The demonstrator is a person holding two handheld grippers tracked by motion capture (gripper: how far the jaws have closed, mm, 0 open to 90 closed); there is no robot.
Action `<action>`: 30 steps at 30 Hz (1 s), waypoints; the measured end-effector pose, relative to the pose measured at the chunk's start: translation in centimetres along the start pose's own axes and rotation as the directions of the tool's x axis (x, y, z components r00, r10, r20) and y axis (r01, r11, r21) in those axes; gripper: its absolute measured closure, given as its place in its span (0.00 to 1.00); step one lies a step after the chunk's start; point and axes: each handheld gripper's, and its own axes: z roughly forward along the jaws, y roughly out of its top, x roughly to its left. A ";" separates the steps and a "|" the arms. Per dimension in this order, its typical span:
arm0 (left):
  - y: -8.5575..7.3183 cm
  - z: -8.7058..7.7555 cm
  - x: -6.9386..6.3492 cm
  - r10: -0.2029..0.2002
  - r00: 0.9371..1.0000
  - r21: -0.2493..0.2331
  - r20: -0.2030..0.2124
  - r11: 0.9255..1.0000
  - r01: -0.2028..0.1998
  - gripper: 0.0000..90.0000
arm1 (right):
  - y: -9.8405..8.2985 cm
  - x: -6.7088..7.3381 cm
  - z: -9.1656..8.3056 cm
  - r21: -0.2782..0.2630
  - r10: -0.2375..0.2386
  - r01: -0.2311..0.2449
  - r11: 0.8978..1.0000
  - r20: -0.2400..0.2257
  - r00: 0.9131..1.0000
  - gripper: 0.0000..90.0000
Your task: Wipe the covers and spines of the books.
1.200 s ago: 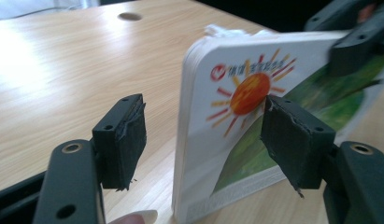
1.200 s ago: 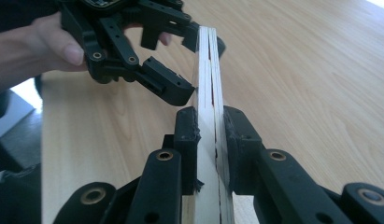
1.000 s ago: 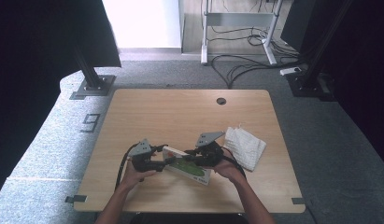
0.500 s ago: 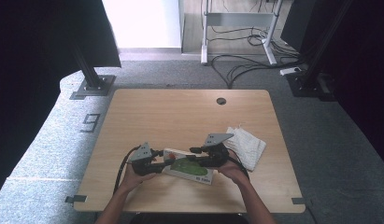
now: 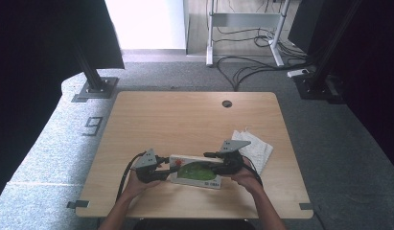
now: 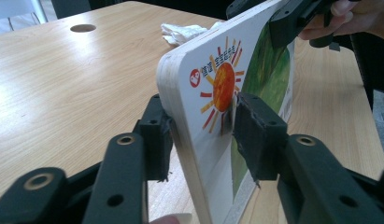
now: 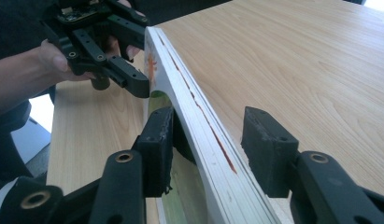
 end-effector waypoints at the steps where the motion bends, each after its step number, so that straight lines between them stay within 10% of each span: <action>1: 0.0 0.0 0.0 -0.003 1.000 -0.002 0.003 1.000 0.003 0.63 | 0.0 0.1 0.0 -0.003 -0.009 0.009 1.000 -0.008 1.000 0.63; 12: 0.5 0.4 -0.4 -0.022 0.999 -0.008 0.027 1.000 0.023 0.51 | 0.0 1.1 0.4 0.008 -0.096 0.098 0.995 -0.116 0.989 0.83; 24: 1.0 -0.2 -0.8 -0.048 0.993 -0.046 -0.111 0.998 0.043 0.37 | 0.3 1.9 1.6 -0.011 -0.105 0.104 0.994 -0.074 0.992 0.83; 30: 1.1 -0.3 -0.6 -0.068 0.993 -0.064 -0.096 0.996 0.062 0.38 | 0.4 2.0 1.9 -0.022 -0.102 0.101 0.995 -0.063 0.993 0.83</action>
